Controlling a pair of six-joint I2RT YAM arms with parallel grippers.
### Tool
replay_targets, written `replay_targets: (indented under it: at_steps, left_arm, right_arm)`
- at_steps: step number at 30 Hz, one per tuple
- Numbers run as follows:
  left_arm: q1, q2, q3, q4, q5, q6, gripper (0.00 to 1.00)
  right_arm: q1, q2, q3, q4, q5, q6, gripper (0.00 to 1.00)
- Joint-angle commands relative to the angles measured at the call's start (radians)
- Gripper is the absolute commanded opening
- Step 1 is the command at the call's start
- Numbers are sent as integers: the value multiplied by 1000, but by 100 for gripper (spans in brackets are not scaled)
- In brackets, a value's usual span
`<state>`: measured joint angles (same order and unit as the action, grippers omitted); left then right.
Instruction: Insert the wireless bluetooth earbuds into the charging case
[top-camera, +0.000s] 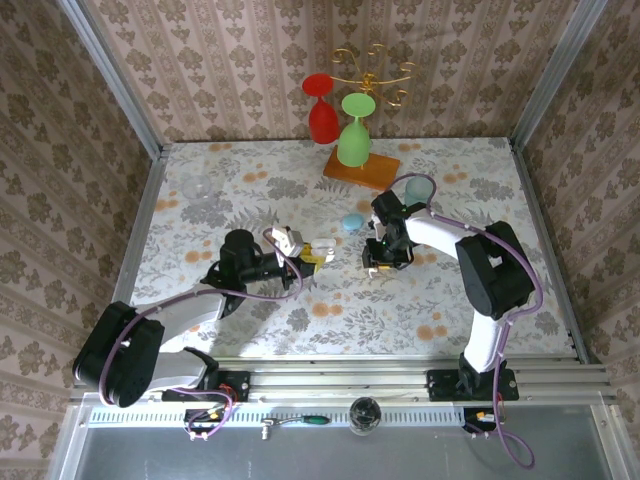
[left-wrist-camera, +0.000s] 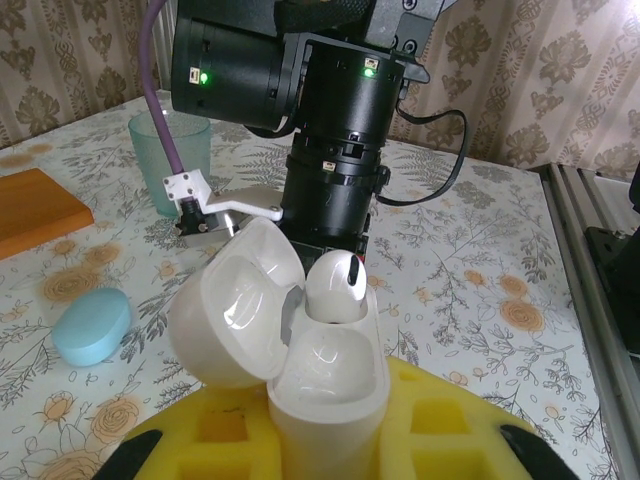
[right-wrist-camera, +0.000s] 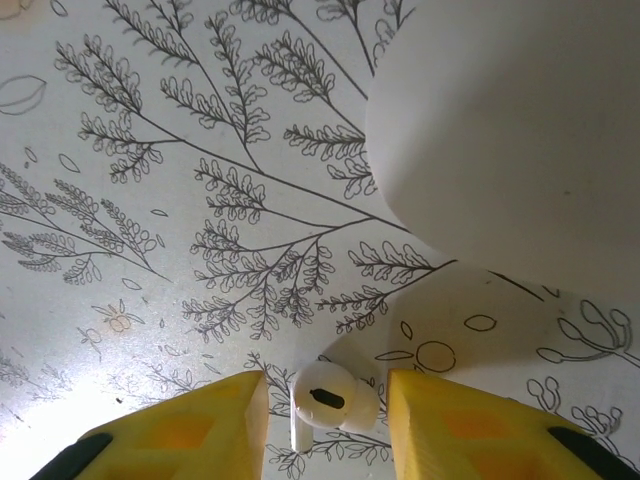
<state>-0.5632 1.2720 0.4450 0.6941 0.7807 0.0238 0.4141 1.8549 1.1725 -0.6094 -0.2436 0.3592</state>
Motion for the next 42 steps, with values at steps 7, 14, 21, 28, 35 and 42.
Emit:
replay_targets:
  at_steps: [7, 14, 21, 28, 35, 42]
  left_arm:
    - [-9, -13, -11, 1, 11, 17, 0]
    - [-10, 3, -6, 7, 12, 16, 0]
    - [-10, 4, -6, 5, 11, 16, 0]
    - [-10, 12, -5, 5, 10, 15, 0]
    - [-12, 22, 1, 7, 9, 14, 0]
    - [-15, 53, 17, 9, 13, -5, 0]
  right_arm:
    - [-3, 9, -20, -4, -57, -15, 31]
    - [-4, 13, -34, -5, -41, -8, 25]
    - [-4, -7, -48, 33, -43, 7, 33]
    - [-3, 8, -62, 39, -78, -3, 29]
    - [-6, -49, -98, 62, -69, 10, 22]
    - [-10, -180, -185, 229, -9, 5, 24]
